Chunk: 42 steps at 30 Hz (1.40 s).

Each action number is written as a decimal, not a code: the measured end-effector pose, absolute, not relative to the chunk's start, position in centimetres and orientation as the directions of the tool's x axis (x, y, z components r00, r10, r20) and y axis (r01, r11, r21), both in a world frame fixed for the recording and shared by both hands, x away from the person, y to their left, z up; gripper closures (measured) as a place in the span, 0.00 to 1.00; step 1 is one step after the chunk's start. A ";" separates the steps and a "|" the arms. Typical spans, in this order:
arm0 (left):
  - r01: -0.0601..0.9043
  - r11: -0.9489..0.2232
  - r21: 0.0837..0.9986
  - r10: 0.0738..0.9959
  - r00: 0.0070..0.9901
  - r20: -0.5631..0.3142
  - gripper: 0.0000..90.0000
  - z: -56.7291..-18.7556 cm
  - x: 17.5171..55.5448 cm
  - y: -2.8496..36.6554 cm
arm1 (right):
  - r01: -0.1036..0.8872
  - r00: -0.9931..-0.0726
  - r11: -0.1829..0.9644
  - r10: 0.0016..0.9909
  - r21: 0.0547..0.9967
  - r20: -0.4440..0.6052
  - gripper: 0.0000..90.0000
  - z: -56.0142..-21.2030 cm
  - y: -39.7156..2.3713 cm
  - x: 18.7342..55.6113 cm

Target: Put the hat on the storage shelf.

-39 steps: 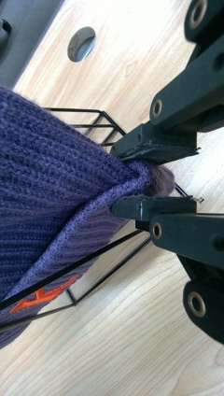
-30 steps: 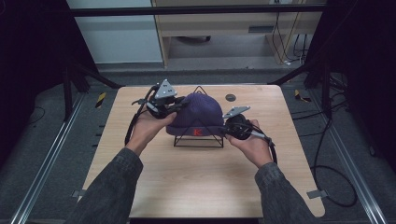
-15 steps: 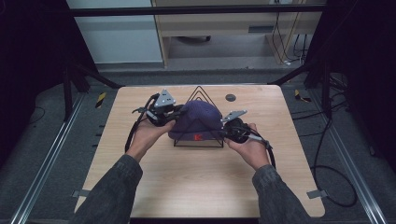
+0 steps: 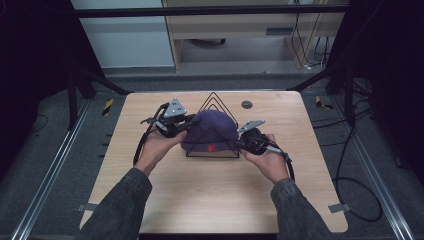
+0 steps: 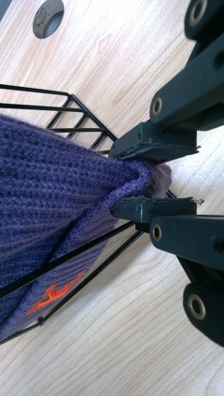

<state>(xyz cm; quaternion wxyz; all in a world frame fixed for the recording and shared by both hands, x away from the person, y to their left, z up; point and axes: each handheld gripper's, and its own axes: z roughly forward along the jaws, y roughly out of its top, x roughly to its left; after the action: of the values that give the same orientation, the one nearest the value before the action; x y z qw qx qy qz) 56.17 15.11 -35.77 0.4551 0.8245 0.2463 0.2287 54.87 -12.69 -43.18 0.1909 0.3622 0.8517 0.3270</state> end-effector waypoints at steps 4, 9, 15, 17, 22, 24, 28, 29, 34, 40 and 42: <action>0.194 -0.466 0.863 0.614 0.774 0.158 0.88 -35.7 56.1 15.2 | 0.489 -0.663 0.521 0.743 0.699 -0.091 0.80 -43.1 -12.8 54.8; 0.195 -0.470 0.861 0.612 0.775 0.158 0.88 -36.0 56.0 15.2 | 0.490 -0.663 0.518 0.744 0.701 -0.085 0.80 -43.4 -12.9 54.8; 0.196 -0.470 0.860 0.610 0.777 0.156 0.87 -36.1 56.1 15.2 | 0.486 -0.668 0.520 0.739 0.702 -0.085 0.80 -43.7 -13.0 54.7; 0.197 -0.477 0.857 0.609 0.777 0.160 0.87 -36.2 56.1 15.2 | 0.492 -0.665 0.518 0.743 0.700 -0.083 0.79 -43.8 -13.0 54.8; 0.210 -0.477 0.853 0.612 0.777 0.151 0.87 -36.9 56.2 15.1 | 0.502 -0.665 0.528 0.742 0.685 -0.086 0.79 -44.0 -12.9 54.9; 0.215 -0.475 0.854 0.613 0.777 0.146 0.87 -37.0 56.2 15.1 | 0.503 -0.664 0.531 0.743 0.682 -0.088 0.79 -44.1 -13.0 54.9; 0.216 -0.481 0.850 0.608 0.780 0.146 0.87 -37.1 56.2 15.0 | 0.510 -0.665 0.531 0.742 0.677 -0.082 0.78 -44.3 -12.9 55.0; 0.217 -0.483 0.849 0.608 0.781 0.146 0.87 -37.1 56.2 15.0 | 0.513 -0.664 0.533 0.743 0.672 -0.083 0.78 -44.4 -12.8 55.1; 0.221 -0.484 0.846 0.605 0.783 0.141 0.83 -37.1 56.1 14.9 | 0.522 -0.663 0.537 0.744 0.663 -0.080 0.70 -44.5 -12.7 55.1; 0.226 -0.449 0.865 0.642 0.754 0.136 0.66 -36.4 55.8 15.7 | 0.532 -0.628 0.504 0.774 0.680 -0.083 0.50 -43.4 -13.4 54.5; 0.228 -0.448 0.864 0.648 0.749 0.138 0.61 -36.0 55.4 16.0 | 0.521 -0.616 0.491 0.783 0.698 -0.091 0.46 -42.9 -13.8 54.1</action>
<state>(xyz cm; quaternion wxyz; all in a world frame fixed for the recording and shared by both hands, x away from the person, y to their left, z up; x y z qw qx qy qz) 55.37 16.05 -36.03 0.4521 0.8186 0.2676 0.2321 54.11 -13.82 -42.88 0.2033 0.3883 0.8393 0.3217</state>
